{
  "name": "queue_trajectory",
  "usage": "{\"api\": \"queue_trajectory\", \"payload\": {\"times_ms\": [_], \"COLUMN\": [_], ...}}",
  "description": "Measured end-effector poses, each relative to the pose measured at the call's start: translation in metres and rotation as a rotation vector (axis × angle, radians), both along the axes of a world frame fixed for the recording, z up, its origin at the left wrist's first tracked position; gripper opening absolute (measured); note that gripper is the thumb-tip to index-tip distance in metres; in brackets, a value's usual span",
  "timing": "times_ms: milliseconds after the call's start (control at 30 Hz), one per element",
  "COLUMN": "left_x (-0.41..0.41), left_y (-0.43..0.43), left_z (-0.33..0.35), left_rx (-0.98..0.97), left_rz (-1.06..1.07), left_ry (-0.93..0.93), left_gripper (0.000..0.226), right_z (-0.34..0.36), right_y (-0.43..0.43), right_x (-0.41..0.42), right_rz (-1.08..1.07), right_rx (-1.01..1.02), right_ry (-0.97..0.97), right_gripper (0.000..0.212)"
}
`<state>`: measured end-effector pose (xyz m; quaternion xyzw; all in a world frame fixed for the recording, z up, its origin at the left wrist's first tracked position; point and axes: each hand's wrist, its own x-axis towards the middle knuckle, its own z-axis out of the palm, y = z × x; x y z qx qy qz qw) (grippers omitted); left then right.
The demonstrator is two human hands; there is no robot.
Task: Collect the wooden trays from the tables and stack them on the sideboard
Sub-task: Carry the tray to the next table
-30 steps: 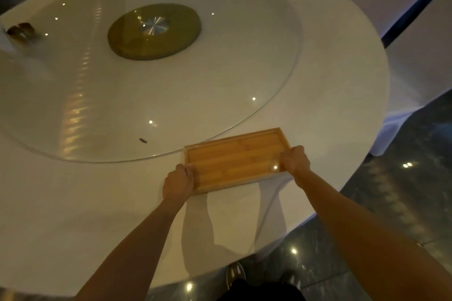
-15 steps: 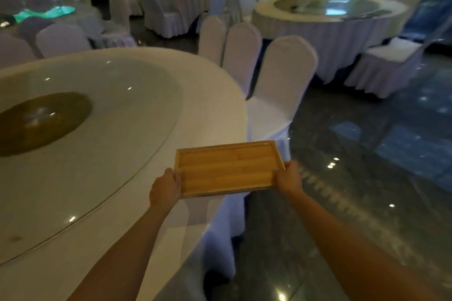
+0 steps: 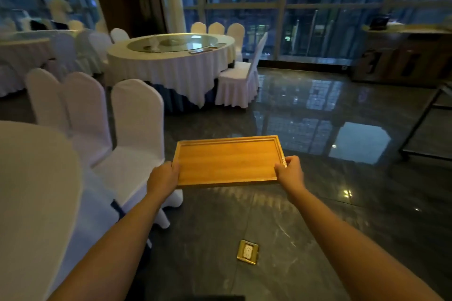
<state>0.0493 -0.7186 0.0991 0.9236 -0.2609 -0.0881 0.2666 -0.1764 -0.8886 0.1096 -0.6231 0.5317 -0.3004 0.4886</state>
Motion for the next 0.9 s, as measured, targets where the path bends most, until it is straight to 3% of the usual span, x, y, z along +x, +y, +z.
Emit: {"api": "queue_trajectory", "payload": {"times_ms": [300, 667, 900], "left_x": [0.041, 0.191, 0.298], "left_y": [-0.197, -0.424, -0.551], "left_z": [-0.007, 0.024, 0.004], "left_rx": [0.012, 0.017, 0.029], "left_rz": [-0.173, -0.090, -0.005], "left_ry": [-0.077, -0.080, -0.055], "left_gripper": [0.052, 0.049, 0.049], "right_z": [-0.022, 0.006, -0.010], "right_y": [-0.172, -0.411, -0.562], "right_x": [0.024, 0.186, 0.309], "right_rz": [-0.127, -0.078, -0.038], "right_rx": [0.019, -0.007, 0.017], "right_ry": [-0.013, 0.040, 0.020], "right_gripper": [0.031, 0.030, 0.030]}}
